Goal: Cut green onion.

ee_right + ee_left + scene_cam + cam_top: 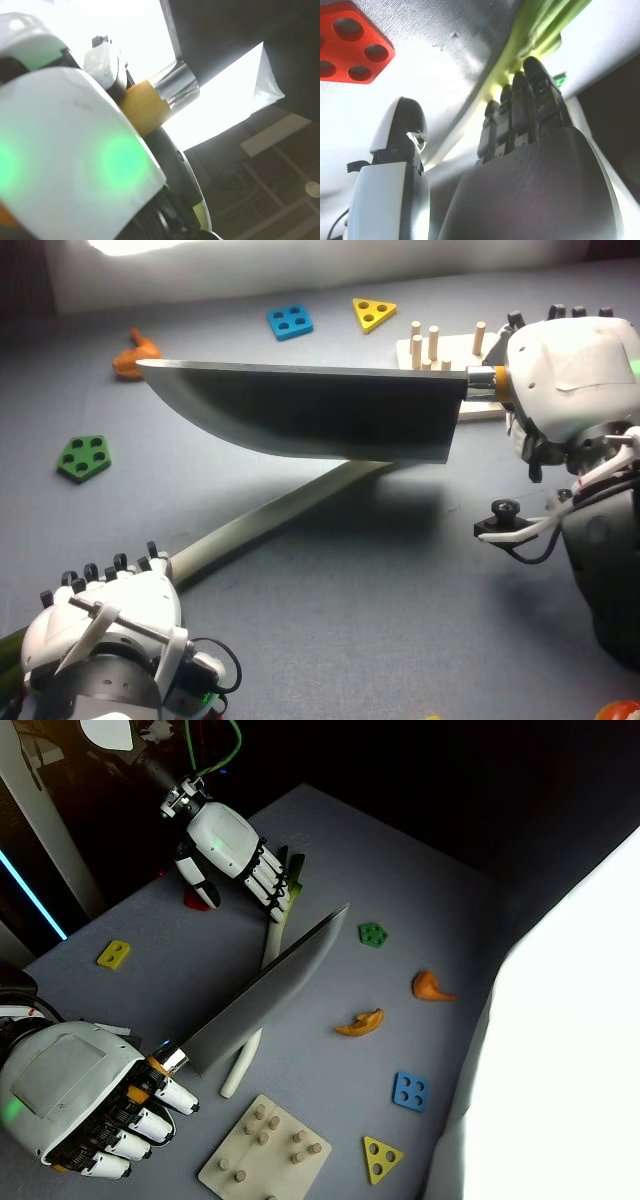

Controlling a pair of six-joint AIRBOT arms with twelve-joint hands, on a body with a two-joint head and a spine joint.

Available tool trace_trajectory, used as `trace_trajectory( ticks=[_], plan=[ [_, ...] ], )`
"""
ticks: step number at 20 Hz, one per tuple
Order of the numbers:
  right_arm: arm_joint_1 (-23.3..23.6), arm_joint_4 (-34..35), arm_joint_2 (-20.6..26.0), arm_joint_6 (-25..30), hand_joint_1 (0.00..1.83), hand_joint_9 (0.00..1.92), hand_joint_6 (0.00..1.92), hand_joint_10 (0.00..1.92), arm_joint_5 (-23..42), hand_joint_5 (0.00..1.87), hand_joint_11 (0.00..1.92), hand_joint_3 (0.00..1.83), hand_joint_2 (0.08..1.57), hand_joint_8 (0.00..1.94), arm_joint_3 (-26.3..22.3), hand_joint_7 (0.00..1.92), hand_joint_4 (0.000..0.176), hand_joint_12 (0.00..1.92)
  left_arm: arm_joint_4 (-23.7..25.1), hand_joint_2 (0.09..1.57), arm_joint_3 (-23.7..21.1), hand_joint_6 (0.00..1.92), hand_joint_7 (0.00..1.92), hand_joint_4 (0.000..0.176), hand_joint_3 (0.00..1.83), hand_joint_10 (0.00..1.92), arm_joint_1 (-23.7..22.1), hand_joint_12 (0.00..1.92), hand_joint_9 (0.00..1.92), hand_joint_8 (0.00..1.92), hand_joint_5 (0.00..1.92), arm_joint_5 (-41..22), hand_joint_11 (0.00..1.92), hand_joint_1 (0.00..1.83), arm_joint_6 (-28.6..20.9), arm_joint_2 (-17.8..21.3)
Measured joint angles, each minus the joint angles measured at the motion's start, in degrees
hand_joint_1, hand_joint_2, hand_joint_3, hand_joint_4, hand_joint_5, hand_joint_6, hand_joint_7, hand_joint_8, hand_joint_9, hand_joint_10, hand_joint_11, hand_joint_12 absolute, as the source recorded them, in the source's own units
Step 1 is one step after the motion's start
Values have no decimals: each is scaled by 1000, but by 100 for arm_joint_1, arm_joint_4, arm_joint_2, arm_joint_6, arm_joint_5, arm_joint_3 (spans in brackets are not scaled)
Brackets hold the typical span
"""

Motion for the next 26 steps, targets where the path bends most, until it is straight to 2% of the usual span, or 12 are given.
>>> trace_trajectory(
  ticks=[7,9,13,20,24,25,26],
  plan=[
    [149,109,-146,-96,1555,1692,1921,1921,-66,1378,1738,432,1031,1941,68,1612,176,1921,-7,1254,4,1,138,35,4,2,-2,583,100,3,127,17,0,769,-2,2],
    [151,87,-160,-98,1549,1691,1921,1921,-72,1385,1736,429,1033,1941,68,1612,176,1921,-9,1271,4,0,128,30,11,2,-2,531,78,1,122,15,0,750,0,0],
    [195,103,-116,-116,1580,1700,1921,1921,-168,1381,1741,418,1020,1941,66,1624,176,1921,-9,1254,15,5,147,35,2,5,-2,526,87,6,136,4,0,792,-2,0],
    [566,61,531,109,1577,1707,1921,1921,-487,1397,1745,417,1027,1941,-48,1637,176,1921,-4,1269,15,3,149,32,9,2,-7,540,84,3,137,-4,0,759,0,0],
    [590,-201,822,203,1571,1692,1921,1921,-468,1407,1725,412,1019,1941,-116,1619,176,1921,-7,1242,15,9,170,32,0,6,-7,533,94,8,156,11,0,816,-2,2],
    [590,-225,887,227,1583,1697,1921,1921,-538,1384,1735,410,1017,1941,-153,1622,176,1921,9,1245,15,8,177,27,0,9,-7,558,110,7,161,9,0,823,-2,2],
    [590,-249,914,223,1582,1697,1921,1921,-575,1379,1736,408,1010,1941,-153,1622,176,1921,13,1246,15,2,178,33,0,8,-7,569,112,5,140,7,0,811,-2,2]
  ],
)
